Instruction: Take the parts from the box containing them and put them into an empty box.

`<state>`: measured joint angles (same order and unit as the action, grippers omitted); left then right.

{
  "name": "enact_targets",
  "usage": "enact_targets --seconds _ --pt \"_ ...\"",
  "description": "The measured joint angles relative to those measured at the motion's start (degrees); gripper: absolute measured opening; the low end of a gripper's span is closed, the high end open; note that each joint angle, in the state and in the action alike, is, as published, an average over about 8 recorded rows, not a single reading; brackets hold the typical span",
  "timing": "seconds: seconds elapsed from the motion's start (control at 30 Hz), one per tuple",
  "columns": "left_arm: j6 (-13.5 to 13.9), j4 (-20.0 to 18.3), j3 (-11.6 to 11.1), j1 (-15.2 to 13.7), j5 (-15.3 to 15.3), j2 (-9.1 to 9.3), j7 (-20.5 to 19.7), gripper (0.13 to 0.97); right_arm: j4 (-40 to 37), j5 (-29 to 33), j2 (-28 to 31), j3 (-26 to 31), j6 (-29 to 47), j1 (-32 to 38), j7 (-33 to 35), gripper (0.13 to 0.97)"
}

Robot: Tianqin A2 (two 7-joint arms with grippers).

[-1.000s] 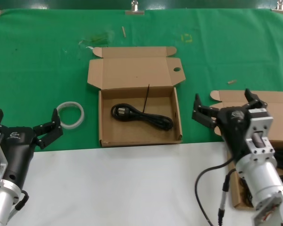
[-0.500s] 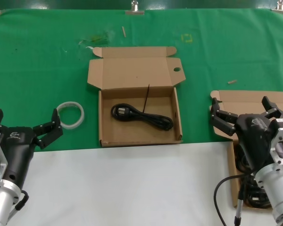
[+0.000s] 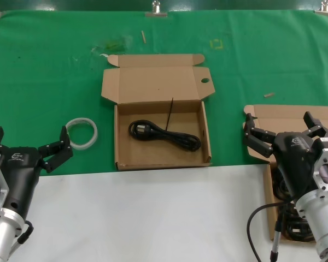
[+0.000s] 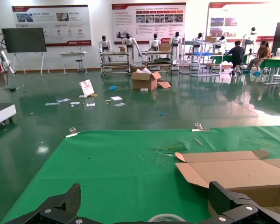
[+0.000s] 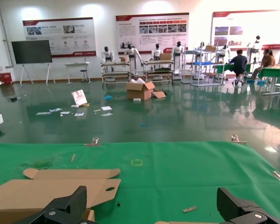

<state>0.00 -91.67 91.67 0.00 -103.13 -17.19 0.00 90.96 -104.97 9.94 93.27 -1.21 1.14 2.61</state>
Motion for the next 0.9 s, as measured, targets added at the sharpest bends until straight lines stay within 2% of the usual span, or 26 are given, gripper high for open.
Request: enact_targets --seconds 0.9 --pt "0.0 0.0 0.0 0.0 0.0 0.0 0.0 0.966 0.0 0.0 0.0 0.0 0.0 0.0 0.0 0.966"
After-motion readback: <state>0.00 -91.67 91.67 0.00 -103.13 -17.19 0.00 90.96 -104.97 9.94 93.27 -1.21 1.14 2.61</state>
